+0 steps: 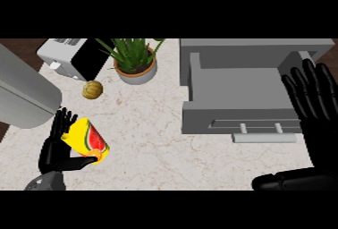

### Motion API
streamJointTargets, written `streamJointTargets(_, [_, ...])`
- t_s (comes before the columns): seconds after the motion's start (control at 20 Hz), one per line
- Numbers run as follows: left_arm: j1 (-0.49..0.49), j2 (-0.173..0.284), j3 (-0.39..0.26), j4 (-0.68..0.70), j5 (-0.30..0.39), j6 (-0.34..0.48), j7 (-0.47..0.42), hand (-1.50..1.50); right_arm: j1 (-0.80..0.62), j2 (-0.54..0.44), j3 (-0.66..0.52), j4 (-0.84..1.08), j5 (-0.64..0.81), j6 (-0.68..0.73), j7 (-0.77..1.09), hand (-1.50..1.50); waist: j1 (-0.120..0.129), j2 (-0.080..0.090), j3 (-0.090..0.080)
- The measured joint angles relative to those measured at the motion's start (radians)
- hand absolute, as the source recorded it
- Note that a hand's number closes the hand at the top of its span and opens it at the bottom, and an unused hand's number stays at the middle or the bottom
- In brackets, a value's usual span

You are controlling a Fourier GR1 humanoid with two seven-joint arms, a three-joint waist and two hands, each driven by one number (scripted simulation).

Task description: Pick up the cup, place it into the drawer and close the drawer

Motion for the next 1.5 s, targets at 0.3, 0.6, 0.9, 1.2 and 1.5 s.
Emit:
streamJointTargets(0.3, [-0.033,-0.011,-0.014,0.024,0.023,-0.042,-0.013,1.50,0.009,0.001,-0.002,-0.010,0.000,0.000,-0.004,-1.50,-0.003,0.000,-0.001])
streamJointTargets(0.6, [-0.026,-0.022,-0.037,0.003,0.013,-0.008,-0.077,1.50,0.002,-0.005,-0.013,0.015,0.002,0.006,-0.013,-1.50,0.001,-0.001,-0.002])
streamJointTargets(0.9, [-0.075,-0.056,-0.018,0.048,0.023,0.087,-0.134,1.50,-0.021,-0.005,-0.010,0.007,0.008,-0.004,0.004,-1.50,0.000,0.000,-0.003])
streamJointTargets(1.2, [-0.073,-0.081,-0.027,0.018,0.032,0.137,-0.166,1.50,-0.001,-0.006,-0.009,-0.016,0.000,0.002,0.016,-1.50,0.002,0.001,-0.006])
streamJointTargets(1.5, [-0.066,-0.109,-0.083,-0.121,0.048,0.122,-0.107,1.50,0.000,-0.008,-0.021,-0.010,-0.001,0.000,0.013,-1.50,0.006,0.002,-0.010])
